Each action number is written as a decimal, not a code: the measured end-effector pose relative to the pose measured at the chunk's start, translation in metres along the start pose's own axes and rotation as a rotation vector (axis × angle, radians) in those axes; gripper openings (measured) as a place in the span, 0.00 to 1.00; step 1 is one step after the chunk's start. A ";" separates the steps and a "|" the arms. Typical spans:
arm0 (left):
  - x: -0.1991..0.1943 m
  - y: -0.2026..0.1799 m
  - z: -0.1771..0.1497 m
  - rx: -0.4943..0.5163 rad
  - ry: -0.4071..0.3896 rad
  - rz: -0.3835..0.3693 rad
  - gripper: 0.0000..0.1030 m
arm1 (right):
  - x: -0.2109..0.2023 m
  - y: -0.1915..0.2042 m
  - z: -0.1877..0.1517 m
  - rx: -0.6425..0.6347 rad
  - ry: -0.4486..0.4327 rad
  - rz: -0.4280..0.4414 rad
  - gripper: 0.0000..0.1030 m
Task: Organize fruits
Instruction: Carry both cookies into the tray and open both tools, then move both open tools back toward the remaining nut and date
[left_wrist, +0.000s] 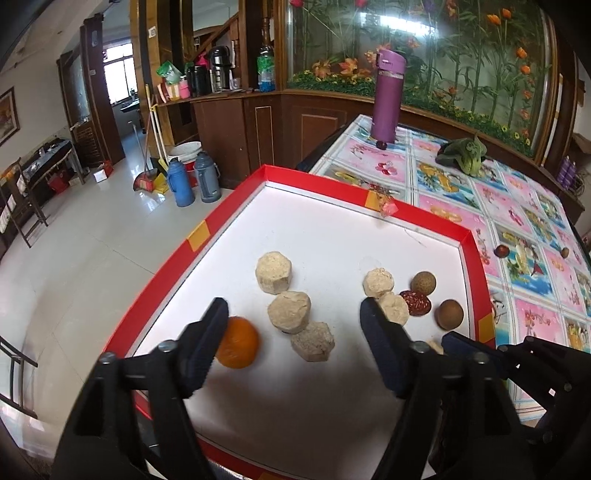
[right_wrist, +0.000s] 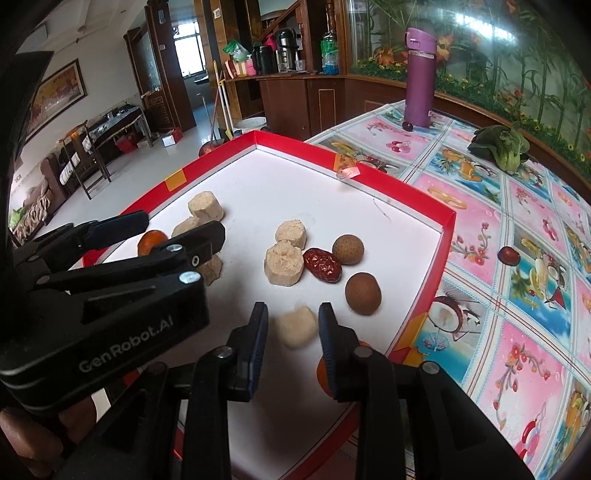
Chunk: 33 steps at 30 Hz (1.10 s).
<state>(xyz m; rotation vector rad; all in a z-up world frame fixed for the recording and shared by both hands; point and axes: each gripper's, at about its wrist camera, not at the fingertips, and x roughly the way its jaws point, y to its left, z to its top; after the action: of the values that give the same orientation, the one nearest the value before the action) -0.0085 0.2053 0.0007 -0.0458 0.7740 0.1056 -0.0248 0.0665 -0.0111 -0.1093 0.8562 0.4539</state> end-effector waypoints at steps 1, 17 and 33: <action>-0.001 0.000 0.001 -0.001 0.000 0.001 0.73 | -0.003 -0.001 0.000 0.001 -0.008 -0.002 0.32; -0.025 -0.078 0.041 0.162 -0.065 -0.109 0.74 | -0.080 -0.181 0.005 0.258 -0.221 -0.235 0.47; 0.023 -0.216 0.048 0.398 0.014 -0.226 0.83 | -0.095 -0.415 -0.045 0.640 -0.197 -0.416 0.43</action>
<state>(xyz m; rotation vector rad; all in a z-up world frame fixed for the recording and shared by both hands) 0.0655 -0.0033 0.0197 0.2429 0.7876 -0.2644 0.0673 -0.3521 -0.0056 0.3385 0.7256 -0.2076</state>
